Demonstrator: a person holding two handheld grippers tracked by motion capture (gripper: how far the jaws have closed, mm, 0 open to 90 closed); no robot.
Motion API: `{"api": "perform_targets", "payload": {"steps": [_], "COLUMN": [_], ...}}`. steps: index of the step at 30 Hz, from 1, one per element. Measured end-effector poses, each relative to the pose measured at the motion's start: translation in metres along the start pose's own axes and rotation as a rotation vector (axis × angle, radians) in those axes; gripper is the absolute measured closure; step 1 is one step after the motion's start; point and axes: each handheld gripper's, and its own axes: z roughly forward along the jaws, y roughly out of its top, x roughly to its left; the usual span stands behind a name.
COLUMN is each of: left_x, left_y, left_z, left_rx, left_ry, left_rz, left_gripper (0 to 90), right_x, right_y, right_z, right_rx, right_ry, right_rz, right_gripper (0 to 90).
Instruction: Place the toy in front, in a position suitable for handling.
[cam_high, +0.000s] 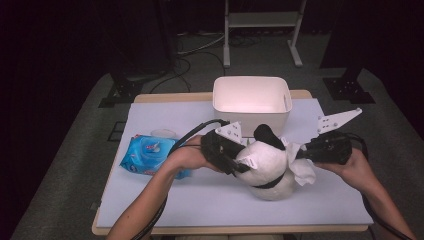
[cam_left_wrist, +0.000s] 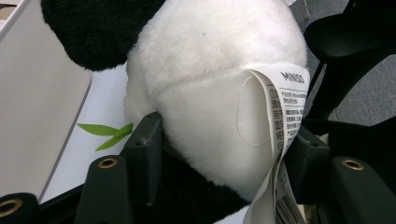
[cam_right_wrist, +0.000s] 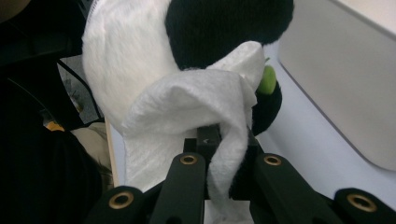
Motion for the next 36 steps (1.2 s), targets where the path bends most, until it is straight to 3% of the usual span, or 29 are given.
{"api": "perform_targets", "payload": {"steps": [16,36], "left_x": [-0.001,-0.001], "left_y": [0.004,0.011], "left_z": [0.002,0.006], "left_rx": [-0.001,0.008], "left_ry": [0.0,0.0], "left_rz": [0.004,0.019], "left_gripper": [40.2,40.1], "right_x": [0.008,0.023], "right_y": [0.03,0.066], "right_z": [-0.006,0.008], "right_rx": [0.005,0.087], "right_ry": [-0.006,0.016], "right_rz": [-0.053,-0.142], "right_gripper": [85.0,85.0]}}
